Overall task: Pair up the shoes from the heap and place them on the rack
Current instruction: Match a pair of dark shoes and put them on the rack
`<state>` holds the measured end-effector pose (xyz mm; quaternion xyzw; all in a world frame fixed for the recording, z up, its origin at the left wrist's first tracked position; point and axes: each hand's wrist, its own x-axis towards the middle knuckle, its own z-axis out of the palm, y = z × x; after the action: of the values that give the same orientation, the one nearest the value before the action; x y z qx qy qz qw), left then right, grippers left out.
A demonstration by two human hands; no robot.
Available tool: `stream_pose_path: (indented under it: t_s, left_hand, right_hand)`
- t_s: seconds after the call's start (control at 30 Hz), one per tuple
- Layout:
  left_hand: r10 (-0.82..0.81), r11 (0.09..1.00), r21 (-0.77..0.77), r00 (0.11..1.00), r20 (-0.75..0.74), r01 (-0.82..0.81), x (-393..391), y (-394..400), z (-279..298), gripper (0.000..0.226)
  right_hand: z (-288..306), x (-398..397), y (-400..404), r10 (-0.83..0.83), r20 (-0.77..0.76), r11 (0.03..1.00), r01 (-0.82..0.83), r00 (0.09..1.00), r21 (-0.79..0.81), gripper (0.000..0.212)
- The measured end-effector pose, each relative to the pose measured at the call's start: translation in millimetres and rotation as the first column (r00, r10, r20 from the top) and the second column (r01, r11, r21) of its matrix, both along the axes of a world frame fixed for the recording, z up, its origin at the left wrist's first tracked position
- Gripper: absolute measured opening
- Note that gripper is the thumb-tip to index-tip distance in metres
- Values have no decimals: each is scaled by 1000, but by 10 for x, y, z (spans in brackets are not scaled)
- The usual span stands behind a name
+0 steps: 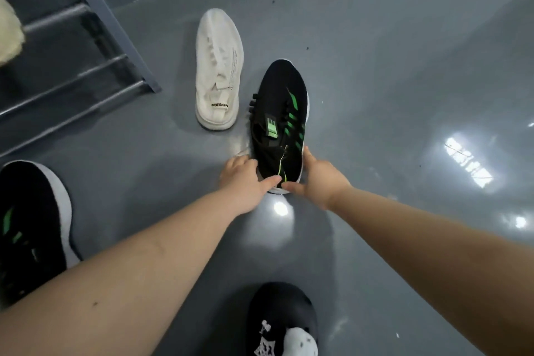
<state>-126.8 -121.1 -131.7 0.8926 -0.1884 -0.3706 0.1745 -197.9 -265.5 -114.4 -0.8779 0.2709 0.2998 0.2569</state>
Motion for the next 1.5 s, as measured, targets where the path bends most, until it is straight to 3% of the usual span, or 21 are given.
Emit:
stream_pose_path:
  t_s: [0.07,0.13,0.17,0.3,0.4,0.63,0.77,1.0,1.17,1.4,1.5]
  left_hand:
    - [209,962,-137,958,-195,-238,-95,-34,42,54]
    - [325,862,-226,836,-442,-454,-173,-40,81,54]
    - [360,812,-255,794,-490,-525,-197,-33,98,60]
    - [466,703,-312,746,-475,-639,-194,56,327,51]
    - [512,554,-335,629,-585,-762,-205,195,629,43]
    - [485,312,-408,513,-708,-858,-382,943,1462,40]
    - [458,174,-416,447,-768,-893,-605,1451,1858,40]
    - [474,130,-411,420,-773,-902,-1057,2323,2050,46]
    - [507,96,-359,356,-785,-929,-1283,2776,2022,50]
    - [555,97,-301,302,-775,-949,-1395,3072,1825,54]
    - [575,87,-259,261,-776,-962,-1364,3063,1638,56]
  right_hand:
    - [25,0,-40,-42,54,999,40,998,36,83]
    - [103,-11,-81,-79,87,994,71,993,87,77]
    - [163,-18,-84,-96,101,990,84,990,115,76]
    - [452,-29,40,-164,187,970,125,969,208,66]
    - [736,-19,225,-184,228,962,127,956,243,60]
    - [1747,29,828,-68,228,982,25,971,187,91]
    - [2350,89,1300,19,145,973,-52,989,225,88]
    - [2465,-307,2202,32,107,944,-65,994,324,75]
    - [2269,-553,2635,-102,76,892,57,992,448,58]
    - [1779,-698,2931,-282,47,782,201,958,589,80]
    - [1503,-704,2935,-338,3,712,253,941,655,77]
